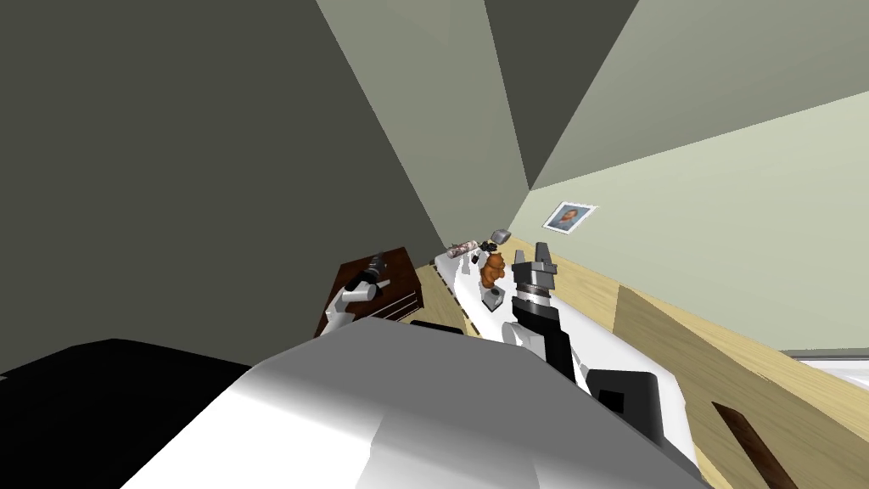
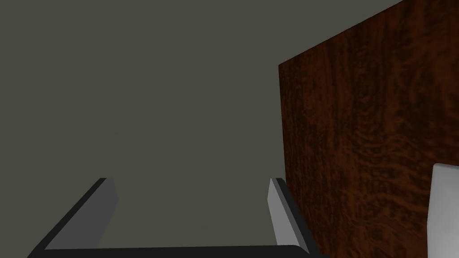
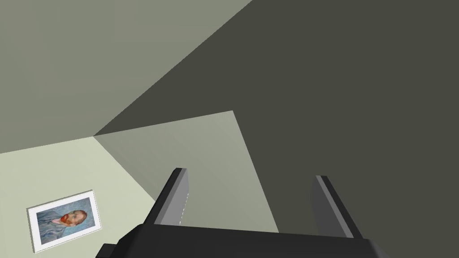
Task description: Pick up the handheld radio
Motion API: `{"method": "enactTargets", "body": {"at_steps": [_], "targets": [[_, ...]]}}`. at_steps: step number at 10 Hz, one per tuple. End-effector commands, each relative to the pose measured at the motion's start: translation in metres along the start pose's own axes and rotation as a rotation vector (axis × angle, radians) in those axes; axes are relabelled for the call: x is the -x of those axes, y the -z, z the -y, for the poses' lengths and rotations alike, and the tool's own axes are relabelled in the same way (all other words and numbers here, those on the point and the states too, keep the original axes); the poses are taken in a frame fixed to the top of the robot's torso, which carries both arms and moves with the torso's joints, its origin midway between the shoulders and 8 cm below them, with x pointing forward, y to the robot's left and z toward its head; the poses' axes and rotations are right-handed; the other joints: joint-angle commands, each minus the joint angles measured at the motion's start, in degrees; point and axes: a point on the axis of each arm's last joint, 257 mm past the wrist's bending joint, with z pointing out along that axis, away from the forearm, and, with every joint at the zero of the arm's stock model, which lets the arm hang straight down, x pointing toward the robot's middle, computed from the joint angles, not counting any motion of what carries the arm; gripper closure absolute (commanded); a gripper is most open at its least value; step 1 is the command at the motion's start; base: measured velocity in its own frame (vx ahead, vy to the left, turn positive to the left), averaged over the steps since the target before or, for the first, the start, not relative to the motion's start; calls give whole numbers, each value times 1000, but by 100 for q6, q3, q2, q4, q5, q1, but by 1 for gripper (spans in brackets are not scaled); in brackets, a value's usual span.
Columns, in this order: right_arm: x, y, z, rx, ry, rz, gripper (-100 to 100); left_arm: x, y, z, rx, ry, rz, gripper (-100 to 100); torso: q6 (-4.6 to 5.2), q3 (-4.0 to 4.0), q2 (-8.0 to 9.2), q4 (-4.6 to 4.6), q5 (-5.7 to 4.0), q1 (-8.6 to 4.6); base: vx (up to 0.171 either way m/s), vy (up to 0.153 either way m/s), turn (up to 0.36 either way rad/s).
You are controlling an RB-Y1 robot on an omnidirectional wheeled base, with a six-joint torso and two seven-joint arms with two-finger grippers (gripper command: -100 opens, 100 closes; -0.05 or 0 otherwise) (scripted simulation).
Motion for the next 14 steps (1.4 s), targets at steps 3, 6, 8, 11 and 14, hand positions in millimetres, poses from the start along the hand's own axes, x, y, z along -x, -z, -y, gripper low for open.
{"method": "enactTargets", "body": {"at_steps": [3,6,8,11,14], "targets": [[0,0,0,0,0,0,0,16,-12,-35,127,44,34,-100,1,-2,-3,-1,0,-1,19,-2,-25],[0,0,0,0,0,0,0,24,-15,-63,224,71,53,-100,0,-1,-1,0,0,0,18,2,-19],[0,0,0,0,0,0,0,28,-17,-81,290,99,69,-100,0,-2,-3,-1,0,-1,24,-5,-24],[0,0,0,0,0,0,0,34,-15,-109,386,132,88,-100,0,-1,-1,0,0,0,20,1,-13],[0,0,0,0,0,0,0,36,-10,-135,488,165,105,-100,1,-3,-6,-1,0,1,26,5,-20]]}}
